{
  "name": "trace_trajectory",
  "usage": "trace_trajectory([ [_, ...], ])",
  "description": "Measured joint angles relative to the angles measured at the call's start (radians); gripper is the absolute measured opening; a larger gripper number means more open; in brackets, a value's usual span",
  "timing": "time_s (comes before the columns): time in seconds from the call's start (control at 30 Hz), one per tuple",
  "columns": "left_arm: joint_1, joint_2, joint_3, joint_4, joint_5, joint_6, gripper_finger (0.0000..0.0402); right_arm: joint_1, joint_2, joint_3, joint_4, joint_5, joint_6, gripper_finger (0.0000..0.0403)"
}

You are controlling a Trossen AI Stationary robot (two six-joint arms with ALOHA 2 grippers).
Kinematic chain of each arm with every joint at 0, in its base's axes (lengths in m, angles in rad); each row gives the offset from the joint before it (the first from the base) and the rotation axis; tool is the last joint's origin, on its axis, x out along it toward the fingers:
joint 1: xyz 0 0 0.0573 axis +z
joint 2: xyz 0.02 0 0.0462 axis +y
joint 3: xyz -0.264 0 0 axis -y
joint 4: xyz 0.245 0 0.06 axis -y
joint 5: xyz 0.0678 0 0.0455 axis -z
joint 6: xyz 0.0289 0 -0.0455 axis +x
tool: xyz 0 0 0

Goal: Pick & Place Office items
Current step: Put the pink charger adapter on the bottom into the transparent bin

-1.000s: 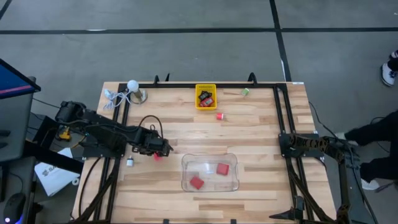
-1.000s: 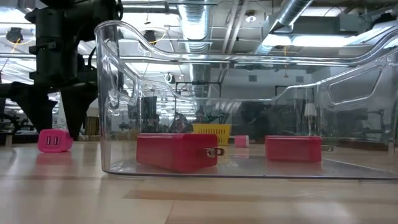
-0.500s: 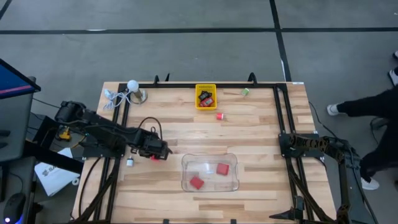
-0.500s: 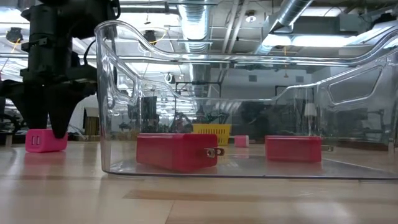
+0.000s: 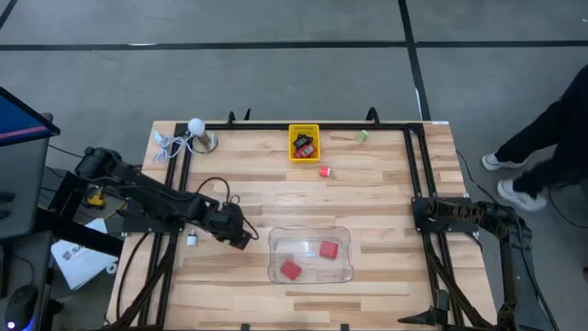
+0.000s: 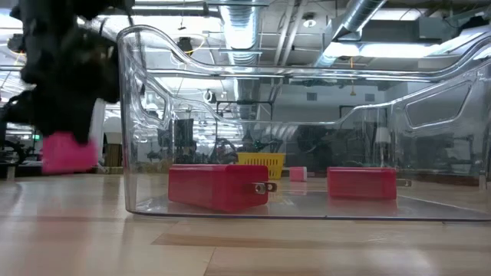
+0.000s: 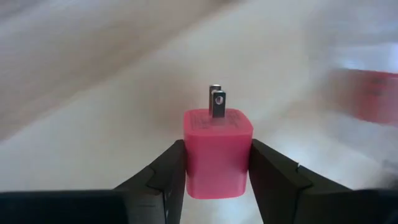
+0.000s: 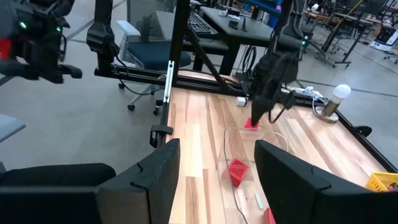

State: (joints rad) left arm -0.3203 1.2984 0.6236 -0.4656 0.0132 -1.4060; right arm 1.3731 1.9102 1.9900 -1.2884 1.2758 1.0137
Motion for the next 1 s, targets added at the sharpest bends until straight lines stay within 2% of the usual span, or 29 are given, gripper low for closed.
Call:
trace_trajectory([
  [0.23, -0.083, -0.086, 0.030, 0.172, -0.052, 0.130, 0.0139, -0.002, 0.000, 0.000, 0.002, 0.002, 0.007, 0.0201],
  [0.5, -0.147, -0.111, 0.111, 0.313, -0.065, 0.398, 0.0139, -0.003, 0.000, 0.000, 0.002, 0.003, 0.007, 0.0201],
  [0.7, -0.113, -0.042, 0.188, 0.433, -0.083, 0.550, 0.0139, -0.012, 0.000, 0.000, -0.002, 0.003, 0.007, 0.0201],
  [0.8, -0.082, 0.030, 0.259, 0.428, -0.081, 0.642, 0.0139, -0.020, 0.000, 0.000, -0.002, 0.003, 0.001, 0.0201],
  [0.93, -0.031, 0.154, 0.386, 0.418, -0.023, 0.759, 0.0139, -0.020, 0.000, 0.000, -0.008, 0.003, 0.000, 0.0201],
  [1.0, -0.004, 0.221, 0.461, 0.358, 0.005, 0.799, 0.0139, -0.020, 0.000, 0.000, -0.008, 0.003, 0.000, 0.0201],
])
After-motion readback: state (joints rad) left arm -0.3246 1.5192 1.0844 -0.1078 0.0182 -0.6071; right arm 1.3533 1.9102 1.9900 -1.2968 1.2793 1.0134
